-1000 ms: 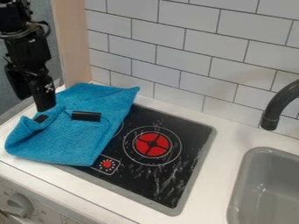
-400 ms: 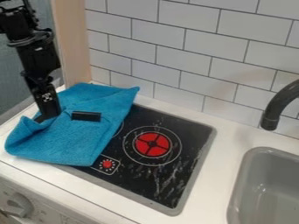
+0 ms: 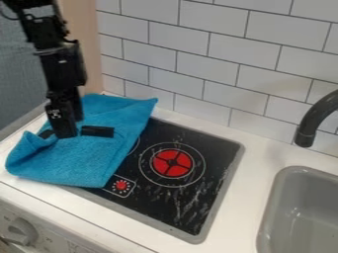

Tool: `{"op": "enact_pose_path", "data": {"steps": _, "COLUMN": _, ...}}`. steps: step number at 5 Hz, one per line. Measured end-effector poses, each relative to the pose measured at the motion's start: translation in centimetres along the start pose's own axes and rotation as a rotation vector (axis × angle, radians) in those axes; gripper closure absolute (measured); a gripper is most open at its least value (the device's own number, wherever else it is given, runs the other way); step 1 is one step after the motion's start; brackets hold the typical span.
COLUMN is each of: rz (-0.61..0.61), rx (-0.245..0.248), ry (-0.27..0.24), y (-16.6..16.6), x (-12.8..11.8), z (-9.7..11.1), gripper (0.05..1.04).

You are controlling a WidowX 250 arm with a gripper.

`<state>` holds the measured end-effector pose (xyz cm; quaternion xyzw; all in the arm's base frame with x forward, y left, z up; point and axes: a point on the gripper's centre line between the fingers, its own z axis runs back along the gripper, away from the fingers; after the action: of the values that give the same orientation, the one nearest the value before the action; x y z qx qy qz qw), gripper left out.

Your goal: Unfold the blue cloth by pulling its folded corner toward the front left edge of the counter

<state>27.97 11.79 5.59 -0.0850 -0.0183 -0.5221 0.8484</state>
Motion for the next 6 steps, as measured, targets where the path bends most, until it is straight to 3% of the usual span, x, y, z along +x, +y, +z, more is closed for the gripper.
{"op": "enact_pose_path", "data": {"steps": 3, "rz": -0.186, "rx": 0.081, "ry": 0.061, "y": 0.6, "x": 3.6, "z": -1.4, "gripper": 0.085}}
{"op": "enact_pose_path", "data": {"steps": 4, "rz": -0.175, "rx": 0.086, "ry": 0.074, "y": 0.7, "x": 3.6, "z": -1.5, "gripper": 0.150}}
{"op": "enact_pose_path", "data": {"steps": 6, "rz": -0.139, "rx": 0.097, "ry": 0.088, "y": 1.2, "x": 3.3, "z": -2.0, "gripper": 0.749}}
